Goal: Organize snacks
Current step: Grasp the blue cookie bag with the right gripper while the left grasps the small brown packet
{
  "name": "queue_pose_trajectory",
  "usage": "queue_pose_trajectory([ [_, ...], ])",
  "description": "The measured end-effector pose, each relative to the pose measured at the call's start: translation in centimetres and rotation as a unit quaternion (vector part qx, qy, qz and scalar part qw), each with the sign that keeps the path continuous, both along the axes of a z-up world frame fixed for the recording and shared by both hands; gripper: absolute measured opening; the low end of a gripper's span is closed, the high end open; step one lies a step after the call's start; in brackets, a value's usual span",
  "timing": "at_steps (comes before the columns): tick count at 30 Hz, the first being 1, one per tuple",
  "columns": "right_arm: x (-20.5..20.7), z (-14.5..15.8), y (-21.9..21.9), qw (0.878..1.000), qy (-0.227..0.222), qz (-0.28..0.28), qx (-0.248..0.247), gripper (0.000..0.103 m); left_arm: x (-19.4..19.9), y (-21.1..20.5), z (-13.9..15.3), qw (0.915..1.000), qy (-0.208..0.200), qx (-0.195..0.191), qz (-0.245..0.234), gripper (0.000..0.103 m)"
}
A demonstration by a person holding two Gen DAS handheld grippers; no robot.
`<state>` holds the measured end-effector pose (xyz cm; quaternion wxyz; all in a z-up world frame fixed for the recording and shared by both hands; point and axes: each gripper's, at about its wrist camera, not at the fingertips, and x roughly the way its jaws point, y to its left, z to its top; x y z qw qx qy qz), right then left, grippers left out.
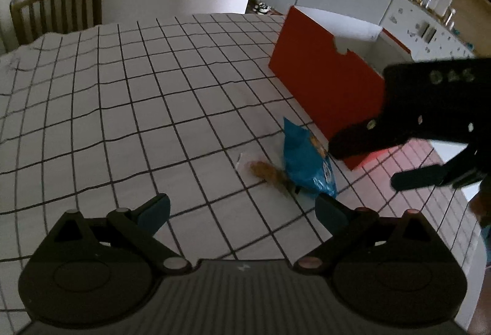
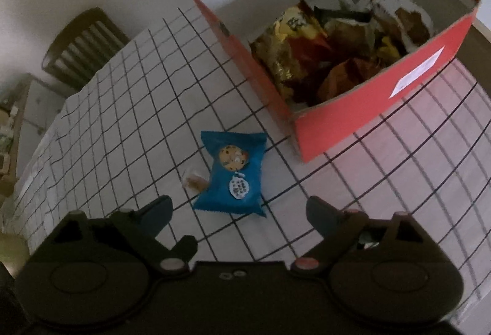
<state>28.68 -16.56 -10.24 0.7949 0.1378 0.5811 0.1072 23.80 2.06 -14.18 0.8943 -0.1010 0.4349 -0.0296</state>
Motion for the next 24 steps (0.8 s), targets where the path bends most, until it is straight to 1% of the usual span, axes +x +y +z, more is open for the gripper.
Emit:
queue_pose_trajectory([
  [5,1.1,-1.1,1.3,0.999,0.012,-0.034,0.002,0.086,1.0,0.9,-0.3,0.9999,0.005,-0.010,0.004,0.101],
  [9,2.0,-2.3,2.1,0.999,0.018,-0.050,0.001,0.083,1.2,1.7,-0.5,0.9996,0.008,-0.022,0.014,0.101],
  [11,2.3,-3.0,2.3,0.998,0.023,-0.058,0.001,0.079,1.3,2.1,-0.7,0.9994,0.013,-0.025,0.018,0.101],
  [14,2.9,-3.9,2.7,0.998,0.027,-0.061,-0.011,0.073,1.2,2.6,-0.9,0.9991,0.017,-0.031,0.026,0.101],
  [16,3.2,-4.3,3.0,0.998,0.029,-0.061,-0.018,0.065,1.1,3.0,-1.0,0.9987,0.017,-0.037,0.030,0.101],
  [21,3.2,-4.8,3.2,0.997,0.032,-0.060,-0.021,0.050,1.0,3.1,-1.1,0.9987,0.012,-0.041,0.028,0.100],
  [24,3.1,-4.8,3.4,0.998,0.026,-0.048,-0.029,0.049,1.1,2.9,-1.1,0.9989,0.009,-0.041,0.021,0.100],
])
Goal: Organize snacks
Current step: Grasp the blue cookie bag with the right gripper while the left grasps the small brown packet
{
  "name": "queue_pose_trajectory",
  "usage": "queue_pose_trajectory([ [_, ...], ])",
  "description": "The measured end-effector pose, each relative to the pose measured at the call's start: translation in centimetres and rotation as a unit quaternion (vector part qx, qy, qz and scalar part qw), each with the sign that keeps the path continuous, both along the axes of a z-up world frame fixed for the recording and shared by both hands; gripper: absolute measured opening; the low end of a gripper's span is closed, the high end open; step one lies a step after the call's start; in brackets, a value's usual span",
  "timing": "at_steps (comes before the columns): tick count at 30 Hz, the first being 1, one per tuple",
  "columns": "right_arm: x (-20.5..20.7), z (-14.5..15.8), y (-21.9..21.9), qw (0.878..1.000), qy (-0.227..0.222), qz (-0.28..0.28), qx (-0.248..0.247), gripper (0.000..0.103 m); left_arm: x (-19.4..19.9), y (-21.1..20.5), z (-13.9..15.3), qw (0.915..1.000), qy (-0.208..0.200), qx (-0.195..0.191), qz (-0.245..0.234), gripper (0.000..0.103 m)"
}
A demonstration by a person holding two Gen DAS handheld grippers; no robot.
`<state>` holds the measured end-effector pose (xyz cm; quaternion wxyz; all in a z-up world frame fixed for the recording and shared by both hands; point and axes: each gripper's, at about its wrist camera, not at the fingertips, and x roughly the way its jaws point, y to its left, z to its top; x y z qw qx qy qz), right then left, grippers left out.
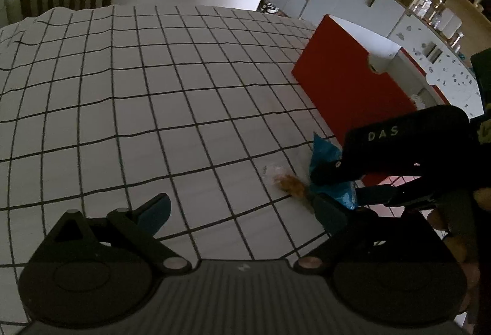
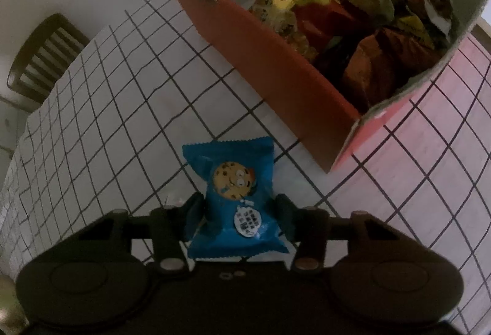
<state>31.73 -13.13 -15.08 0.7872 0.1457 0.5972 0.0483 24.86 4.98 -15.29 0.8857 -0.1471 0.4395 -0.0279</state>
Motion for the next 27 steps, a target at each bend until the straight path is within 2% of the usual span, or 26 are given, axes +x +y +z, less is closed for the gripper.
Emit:
queue_pose_trajectory([
  [4,-0.2,0.2,-0.3,1.000,-0.005,0.016,0.003,0.039,0.5,-0.3,-0.1,0.9999,0.005,-0.011,-0.001,0.100],
  [9,-0.7,0.3,-1.8,0.999,-0.001,0.034,0.013,0.037,1.6,0.1,-0.6,0.9976,0.032,-0.055,0.028,0.089],
  [12,-1.2,0.4,-2.8,0.999,-0.002,0.046,0.011,0.037,2.4,-0.3,-0.6,0.9965,0.045,-0.057,0.041,0.086],
  [14,-1.5,0.5,-3.3,0.999,0.001,0.053,0.008,0.036,2.9,-0.9,-0.5,0.9956,0.053,-0.061,0.048,0.074],
  [15,-1.9,0.7,-3.6,0.998,0.000,0.058,0.005,0.036,3.3,-1.3,-0.4,0.9951,0.058,-0.059,0.054,0.073],
  [21,-3.3,0.9,-5.3,0.997,-0.003,0.079,-0.007,0.036,5.3,-4.8,-0.1,0.9924,0.083,-0.016,0.089,0.059],
  [23,-3.7,1.0,-5.8,0.997,-0.005,0.082,-0.009,0.036,5.8,-6.0,-0.1,0.9908,0.092,-0.001,0.099,0.052],
  [27,-4.4,1.5,-6.7,0.995,-0.017,0.096,-0.021,0.036,6.6,-7.7,-0.3,0.9856,0.104,0.035,0.129,0.048],
])
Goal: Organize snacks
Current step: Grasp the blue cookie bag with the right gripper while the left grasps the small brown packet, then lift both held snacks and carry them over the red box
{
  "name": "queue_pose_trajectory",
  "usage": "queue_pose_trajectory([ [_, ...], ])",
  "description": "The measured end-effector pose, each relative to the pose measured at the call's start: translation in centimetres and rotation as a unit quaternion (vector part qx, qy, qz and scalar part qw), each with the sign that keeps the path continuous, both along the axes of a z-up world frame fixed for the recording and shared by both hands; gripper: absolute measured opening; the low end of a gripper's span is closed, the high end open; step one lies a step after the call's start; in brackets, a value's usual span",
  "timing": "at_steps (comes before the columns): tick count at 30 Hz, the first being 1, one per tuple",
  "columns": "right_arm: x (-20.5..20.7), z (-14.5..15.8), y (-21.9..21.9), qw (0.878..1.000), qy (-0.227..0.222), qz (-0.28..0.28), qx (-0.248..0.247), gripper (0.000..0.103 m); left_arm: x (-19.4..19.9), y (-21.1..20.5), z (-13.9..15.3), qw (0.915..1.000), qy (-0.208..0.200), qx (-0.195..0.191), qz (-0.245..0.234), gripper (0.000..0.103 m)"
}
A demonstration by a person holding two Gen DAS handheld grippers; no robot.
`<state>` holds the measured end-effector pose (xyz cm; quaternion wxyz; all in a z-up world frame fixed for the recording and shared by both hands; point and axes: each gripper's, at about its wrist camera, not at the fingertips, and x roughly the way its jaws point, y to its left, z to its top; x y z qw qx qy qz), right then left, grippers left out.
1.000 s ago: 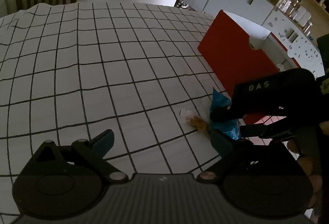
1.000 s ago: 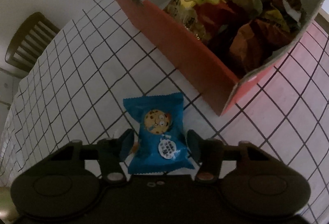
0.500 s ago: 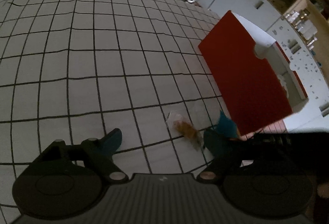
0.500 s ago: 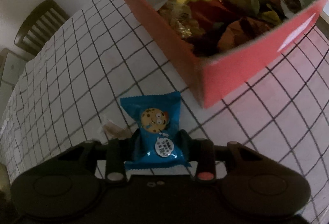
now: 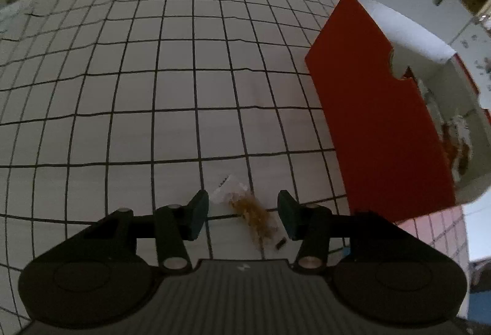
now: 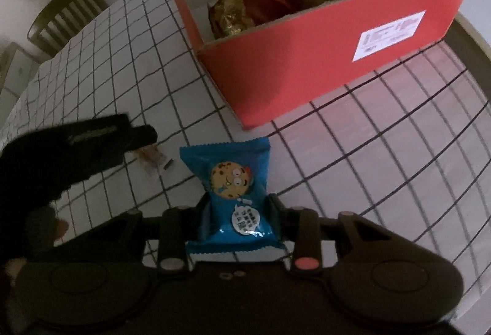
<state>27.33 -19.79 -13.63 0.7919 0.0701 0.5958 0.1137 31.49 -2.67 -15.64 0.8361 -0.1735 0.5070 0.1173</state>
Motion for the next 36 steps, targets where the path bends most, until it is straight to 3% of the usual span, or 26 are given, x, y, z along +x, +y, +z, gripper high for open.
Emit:
queue_pose_trajectory([
  [7,-0.8,0.6,-2.5,1.000,-0.011,0.008,-0.004,0.036,0.4,-1.3,-0.1,0.9984,0.013,0.053,0.018,0.026],
  [11,-0.9,0.9,-3.9,1.000,-0.015,0.004,-0.001,0.036,0.0,-1.0,-0.2,0.9990,0.009,0.045,0.005,0.015],
  [22,-0.8,2.6,-7.2,0.999,-0.041,0.013,0.006,0.036,-2.9,3.2,1.3,0.9992,-0.006,-0.027,0.027,0.013],
  [36,-1.0,7.1,-9.9,0.992,-0.085,0.093,-0.002,0.036,-7.3,1.9,7.1,0.9981,-0.045,-0.038,0.020,0.014],
])
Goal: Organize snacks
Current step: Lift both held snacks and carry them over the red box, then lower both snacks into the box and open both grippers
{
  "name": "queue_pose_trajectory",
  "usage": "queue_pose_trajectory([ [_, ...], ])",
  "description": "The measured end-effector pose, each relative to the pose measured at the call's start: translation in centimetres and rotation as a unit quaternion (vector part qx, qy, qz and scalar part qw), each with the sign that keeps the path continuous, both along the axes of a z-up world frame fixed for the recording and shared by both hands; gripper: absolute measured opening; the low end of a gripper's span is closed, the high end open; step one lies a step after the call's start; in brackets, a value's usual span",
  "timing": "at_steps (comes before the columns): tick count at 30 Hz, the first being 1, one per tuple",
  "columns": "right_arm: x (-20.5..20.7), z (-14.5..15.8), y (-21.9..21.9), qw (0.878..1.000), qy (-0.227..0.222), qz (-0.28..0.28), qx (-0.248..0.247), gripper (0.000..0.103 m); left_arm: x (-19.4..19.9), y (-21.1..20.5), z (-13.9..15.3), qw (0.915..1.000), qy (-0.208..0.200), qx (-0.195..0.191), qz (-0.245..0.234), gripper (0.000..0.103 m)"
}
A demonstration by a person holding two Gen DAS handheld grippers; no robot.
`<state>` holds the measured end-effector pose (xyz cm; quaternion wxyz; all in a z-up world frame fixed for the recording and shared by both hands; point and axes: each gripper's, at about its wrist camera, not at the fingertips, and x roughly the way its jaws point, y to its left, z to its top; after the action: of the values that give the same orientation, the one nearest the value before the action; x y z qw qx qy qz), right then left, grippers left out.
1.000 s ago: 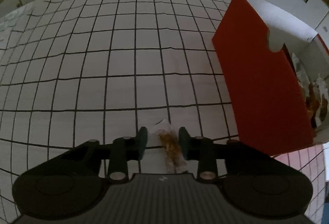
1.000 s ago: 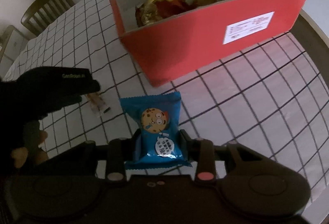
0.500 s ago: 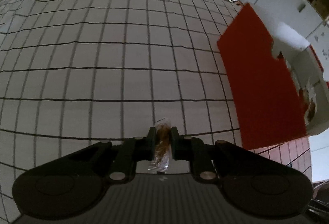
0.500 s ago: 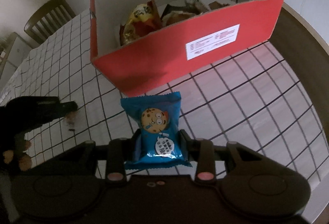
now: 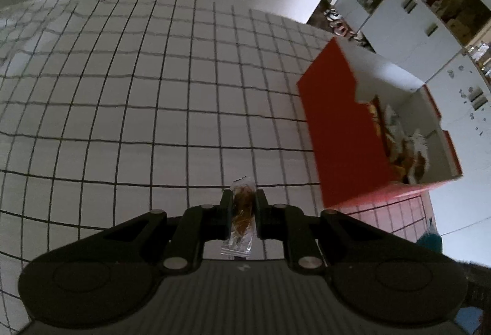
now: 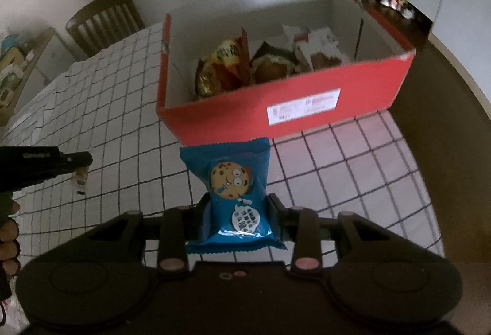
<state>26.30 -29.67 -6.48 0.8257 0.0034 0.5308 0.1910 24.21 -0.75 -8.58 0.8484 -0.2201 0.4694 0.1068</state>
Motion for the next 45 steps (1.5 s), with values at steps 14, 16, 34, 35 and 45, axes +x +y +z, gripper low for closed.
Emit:
queue_pose_trajectory([
  [14,4.3,4.9,-2.7,0.996,-0.067,0.059,-0.007,0.036,2.7,-7.0,6.1,0.9977,-0.049,0.023,-0.041,0.014],
  [16,5.2,5.3,-2.9,0.995,-0.076,0.065,-0.007,0.036,3.8,-8.3,6.8,0.9968,-0.055,0.027,-0.052,0.014],
  [34,13.0,5.4,-3.6,0.989,-0.108,0.098,0.010,0.036,13.6,-17.3,6.7,0.9922,-0.044,0.058,-0.101,0.014],
  [35,13.4,5.2,-3.5,0.989,-0.109,0.098,0.011,0.036,14.0,-17.6,6.3,0.9920,-0.040,0.063,-0.102,0.014],
  [45,17.2,2.4,-2.8,0.992,-0.083,0.092,0.000,0.036,17.3,-18.9,3.2,0.9914,-0.004,0.077,-0.106,0.014],
])
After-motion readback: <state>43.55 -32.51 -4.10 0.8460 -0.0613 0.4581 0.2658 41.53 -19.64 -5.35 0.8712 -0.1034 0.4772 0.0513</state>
